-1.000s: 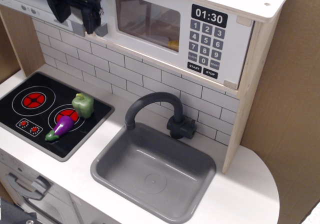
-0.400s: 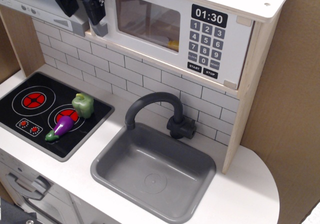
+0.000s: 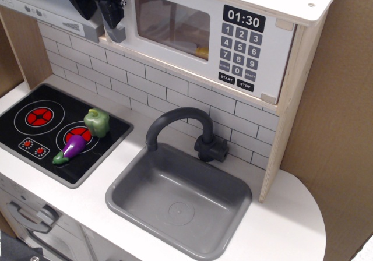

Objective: Open microwave

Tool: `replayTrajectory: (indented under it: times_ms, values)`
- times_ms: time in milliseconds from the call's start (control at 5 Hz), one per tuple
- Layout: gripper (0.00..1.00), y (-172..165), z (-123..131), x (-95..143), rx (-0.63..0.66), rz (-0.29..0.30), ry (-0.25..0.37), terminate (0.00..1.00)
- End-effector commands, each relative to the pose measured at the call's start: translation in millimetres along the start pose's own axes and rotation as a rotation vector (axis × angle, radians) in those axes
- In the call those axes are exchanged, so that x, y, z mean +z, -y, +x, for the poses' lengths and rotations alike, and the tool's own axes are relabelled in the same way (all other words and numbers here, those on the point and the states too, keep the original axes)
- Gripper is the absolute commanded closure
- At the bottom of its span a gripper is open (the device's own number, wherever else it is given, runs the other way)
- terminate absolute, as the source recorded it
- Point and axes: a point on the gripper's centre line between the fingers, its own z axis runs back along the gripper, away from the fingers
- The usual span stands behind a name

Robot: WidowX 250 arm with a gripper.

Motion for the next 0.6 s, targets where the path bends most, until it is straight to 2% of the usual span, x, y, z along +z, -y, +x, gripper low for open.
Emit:
replayTrajectory:
  times_ms: [0, 200, 400]
  values:
    - [1.0, 5.6, 9.1, 20.4, 0.026, 0.041, 0.094, 0.0]
    - [1.0, 7.9, 3.2, 25.4, 0.027, 0.032, 0.097, 0.0]
    - [1.0, 11.7, -18.8, 35.8, -0.007, 0.01, 0.08, 0.0]
